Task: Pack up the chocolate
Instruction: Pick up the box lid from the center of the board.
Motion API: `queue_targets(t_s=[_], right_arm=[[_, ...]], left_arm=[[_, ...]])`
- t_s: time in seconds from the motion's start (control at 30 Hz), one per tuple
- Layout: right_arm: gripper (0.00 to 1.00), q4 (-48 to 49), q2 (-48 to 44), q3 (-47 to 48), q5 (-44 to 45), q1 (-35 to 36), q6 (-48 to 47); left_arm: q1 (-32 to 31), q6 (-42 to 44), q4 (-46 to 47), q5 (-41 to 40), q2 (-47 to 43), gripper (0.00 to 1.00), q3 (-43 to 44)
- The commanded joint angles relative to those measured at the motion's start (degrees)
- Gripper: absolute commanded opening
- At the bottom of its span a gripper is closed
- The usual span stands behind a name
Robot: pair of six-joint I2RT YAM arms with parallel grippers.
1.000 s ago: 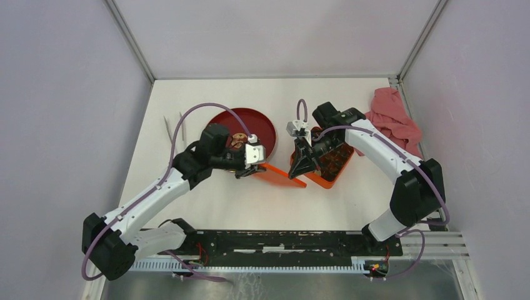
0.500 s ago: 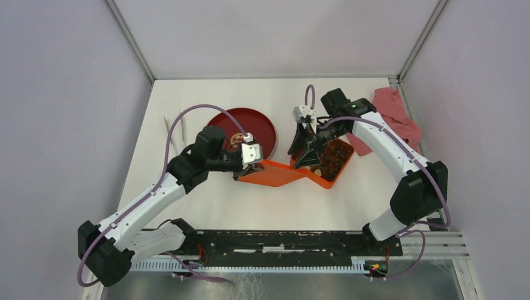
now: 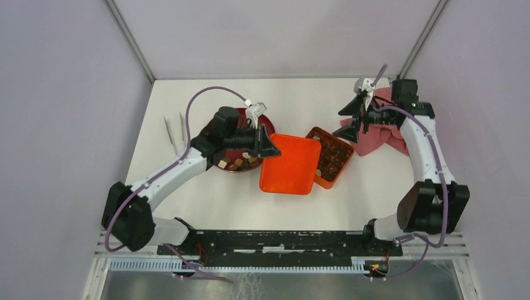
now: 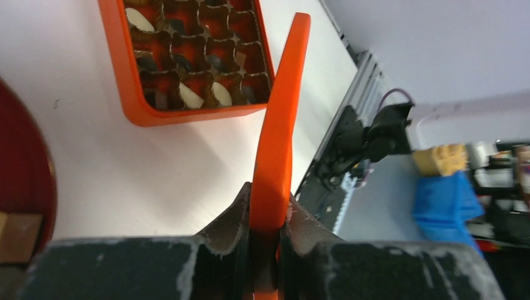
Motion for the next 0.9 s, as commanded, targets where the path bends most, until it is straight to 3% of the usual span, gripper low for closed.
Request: queue_targets(t_s=[0.0, 0.07, 0.13, 0.23, 0.3, 0.5, 0.53, 0.67, 0.8, 0.87], right_arm=[[0.98, 31.1, -12.7, -16.2, 11.6, -2.8, 24.7], [0.98, 38.6, -16.6, -21.2, 14.9, -3.8, 27.7], [0.98, 37.2, -16.1, -20.5, 11.6, -4.5, 28.9], [0.98, 39.4, -16.5, -23.1, 6.8, -4.9, 34.7], [0.98, 44.9, -18.6, -27.7, 8.3, -5.0, 41.0], [0.94, 73.5, -21.2, -45.2, 5.5, -5.9, 76.2], [0.94, 77.3, -21.5, -47.2, 5.1, -5.8, 79.8], [0.93, 76.5, -22.1, -49.4, 5.0, -5.1, 80.0], [0.91, 90.3, -22.7, -55.7, 6.0, -4.1, 93.1], [0.89, 92.5, -22.7, -56.8, 7.0, -3.1, 95.6]], left_arm=[[1.5, -11.2, -3.1, 7.9, 11.7, 0.02, 15.0], [2.6, -7.5, -9.6, 9.9, 17.3, 0.02, 21.5], [3.8, -4.1, -13.9, 11.9, 22.6, 0.02, 26.8], [5.8, -2.4, -13.5, 16.9, 28.1, 0.02, 31.6], [6.2, -0.2, -13.4, 20.9, 32.0, 0.02, 36.0], [6.1, 3.3, -13.5, 29.7, 40.9, 0.02, 47.8], [6.0, 3.2, -13.6, 30.8, 42.2, 0.02, 49.2], [5.8, 2.9, -13.6, 34.6, 46.1, 0.02, 51.7], [5.0, 2.7, -12.8, 36.4, 48.2, 0.02, 52.5], [4.6, 1.3, -10.8, 36.7, 48.6, 0.02, 52.4]])
